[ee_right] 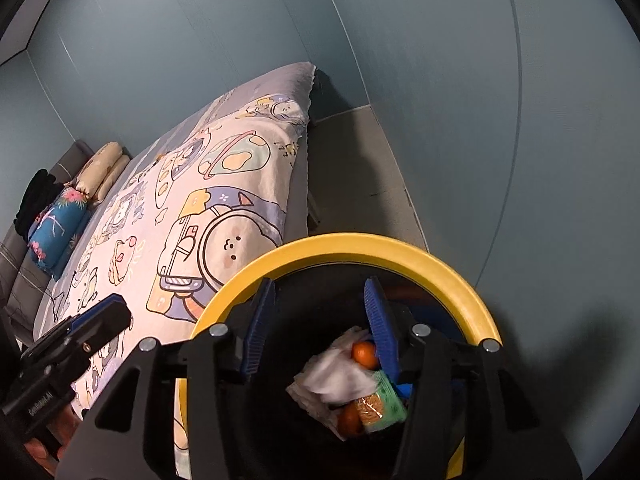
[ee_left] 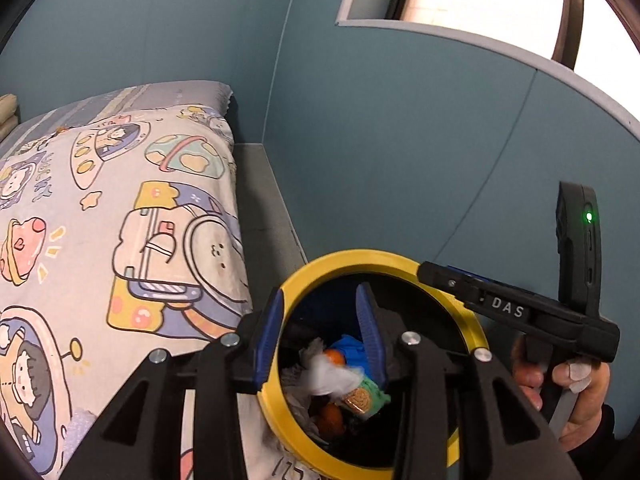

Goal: Collect trash

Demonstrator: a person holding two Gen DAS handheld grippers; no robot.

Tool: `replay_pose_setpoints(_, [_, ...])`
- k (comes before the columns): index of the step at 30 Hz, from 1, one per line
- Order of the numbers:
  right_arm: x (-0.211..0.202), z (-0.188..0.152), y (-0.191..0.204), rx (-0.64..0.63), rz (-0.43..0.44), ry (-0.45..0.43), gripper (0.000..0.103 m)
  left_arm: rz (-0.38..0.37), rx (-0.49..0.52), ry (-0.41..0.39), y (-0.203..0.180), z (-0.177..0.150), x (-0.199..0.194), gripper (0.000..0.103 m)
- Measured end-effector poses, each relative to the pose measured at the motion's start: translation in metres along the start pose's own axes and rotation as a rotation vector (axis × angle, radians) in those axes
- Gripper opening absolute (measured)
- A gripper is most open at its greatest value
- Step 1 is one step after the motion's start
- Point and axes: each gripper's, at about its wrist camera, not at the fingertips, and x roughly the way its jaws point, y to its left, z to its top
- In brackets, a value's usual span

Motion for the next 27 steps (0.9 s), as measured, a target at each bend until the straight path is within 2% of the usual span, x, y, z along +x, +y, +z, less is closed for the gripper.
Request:
replay_pose_setpoints(9, [-0.009, 0.006, 0.013, -0.03, 0.012, -0.035, 0.045, 0.032, -0.023, -0.05, 0.014, 0.007, -0.024, 0.035])
replay_pose_setpoints(17, [-0.011, 0.014, 0.053, -0.1, 0.059, -0.075, 0.045, 0.128, -0.043, -0.106, 0.04, 0.01, -0.053, 0.035])
replay_pose_setpoints(27, [0.002, 0.021, 0.125, -0.217, 0.102, -0.125, 0.045, 0.299, -0.127, -0.21, 0.093, 0.022, -0.104, 0.035])
